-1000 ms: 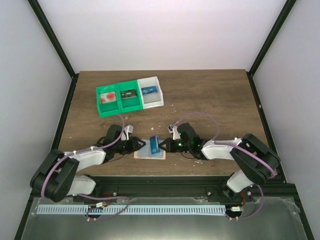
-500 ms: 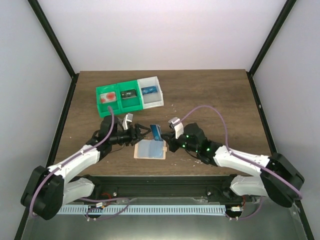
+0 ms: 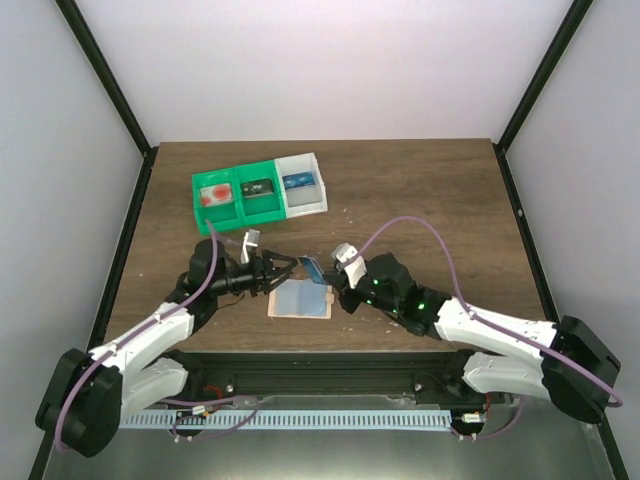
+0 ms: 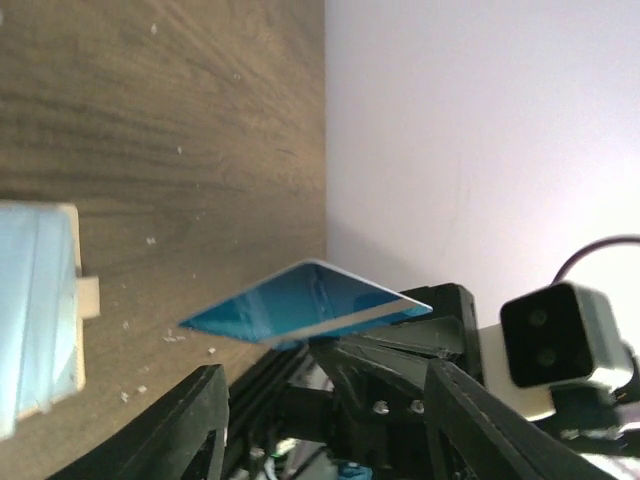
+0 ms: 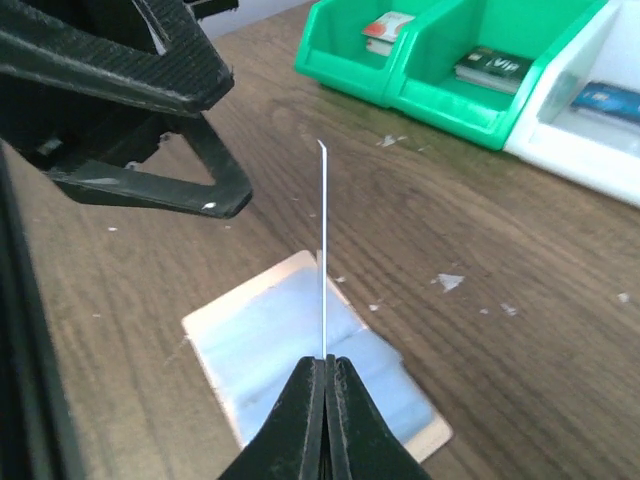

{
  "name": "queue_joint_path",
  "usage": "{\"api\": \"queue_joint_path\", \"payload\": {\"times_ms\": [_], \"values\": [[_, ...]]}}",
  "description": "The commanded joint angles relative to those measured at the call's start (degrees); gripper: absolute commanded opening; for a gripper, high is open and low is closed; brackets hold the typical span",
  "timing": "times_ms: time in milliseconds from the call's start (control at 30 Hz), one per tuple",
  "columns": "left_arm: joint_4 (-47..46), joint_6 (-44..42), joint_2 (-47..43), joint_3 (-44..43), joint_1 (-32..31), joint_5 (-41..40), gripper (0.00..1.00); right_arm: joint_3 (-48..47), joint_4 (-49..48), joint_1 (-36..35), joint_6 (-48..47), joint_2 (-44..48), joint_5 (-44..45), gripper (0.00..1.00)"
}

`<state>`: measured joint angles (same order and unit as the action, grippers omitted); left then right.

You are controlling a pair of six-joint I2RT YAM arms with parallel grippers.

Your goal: Take the credit cards out of the card holder

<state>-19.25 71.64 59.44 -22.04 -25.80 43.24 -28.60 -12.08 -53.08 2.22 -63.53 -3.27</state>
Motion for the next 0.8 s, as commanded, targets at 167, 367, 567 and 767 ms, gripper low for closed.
{"api": "queue_joint_path", "payload": {"times_ms": [167, 367, 567, 767], "values": [[7.3, -31.1, -15.4, -2.0, -2.3, -9.5, 0.44, -7.4, 11.7, 0.0, 26.2, 4.6, -8.9, 0.01], [13.4, -56.3, -20.2, -8.7, -4.1, -10.0, 0.45, -11.1, 10.7, 2.3, 40.9, 2.9, -12.3, 0.0], [26.0, -80.0, -18.8, -14.1, -10.5, -11.9, 0.55, -14.9, 9.8, 5.0, 52.1, 0.0, -16.1, 0.01], [27.9, -94.0, -20.9, -13.3, -19.0, -20.4, 0.55, -15.8, 7.6, 6.8, 61.7, -1.9, -18.6, 0.01]]}}
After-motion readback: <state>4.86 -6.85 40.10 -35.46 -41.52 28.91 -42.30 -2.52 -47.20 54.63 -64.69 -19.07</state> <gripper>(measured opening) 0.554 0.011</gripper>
